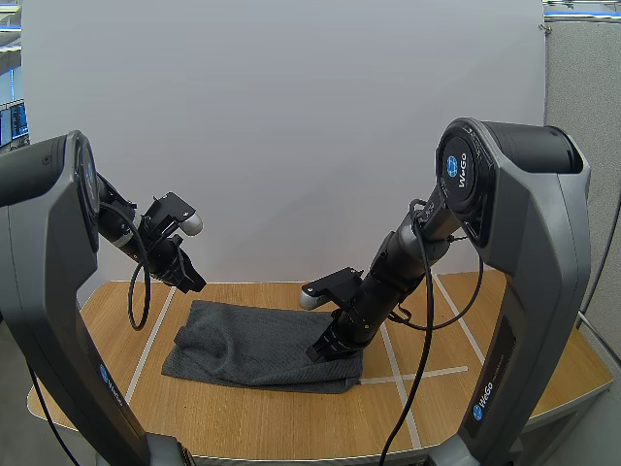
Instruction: Fold the towel
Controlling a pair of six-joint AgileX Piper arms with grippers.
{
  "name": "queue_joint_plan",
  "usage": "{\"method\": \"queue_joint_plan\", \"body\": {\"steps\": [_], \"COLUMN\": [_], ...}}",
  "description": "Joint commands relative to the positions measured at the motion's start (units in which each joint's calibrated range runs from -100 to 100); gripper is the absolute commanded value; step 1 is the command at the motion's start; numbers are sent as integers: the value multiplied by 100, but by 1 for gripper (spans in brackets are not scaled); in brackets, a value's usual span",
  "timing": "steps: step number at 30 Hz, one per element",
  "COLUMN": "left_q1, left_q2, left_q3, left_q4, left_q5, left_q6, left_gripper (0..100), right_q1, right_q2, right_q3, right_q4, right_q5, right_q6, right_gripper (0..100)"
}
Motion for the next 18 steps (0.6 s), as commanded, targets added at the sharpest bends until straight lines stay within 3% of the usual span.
{"method": "queue_joint_plan", "body": {"steps": [1,8,18], "left_q1": [19,19,19], "left_q2": [-40,-40,-40], "left_q3": [-37,-37,149], "left_q4": [-10,-10,-20], "left_q5": [43,43,101], "left_q6": [19,19,25], "left_gripper": [0,0,0], "right_q1": [-19,-19,-253], "right_q2": [320,414,460], "right_q3": [65,39,-472], "right_q4": [-113,-301,-150], "right_q5": [-1241,-2619,-1780], "right_q6": [-138,-138,-101], "right_gripper": [0,0,0]}}
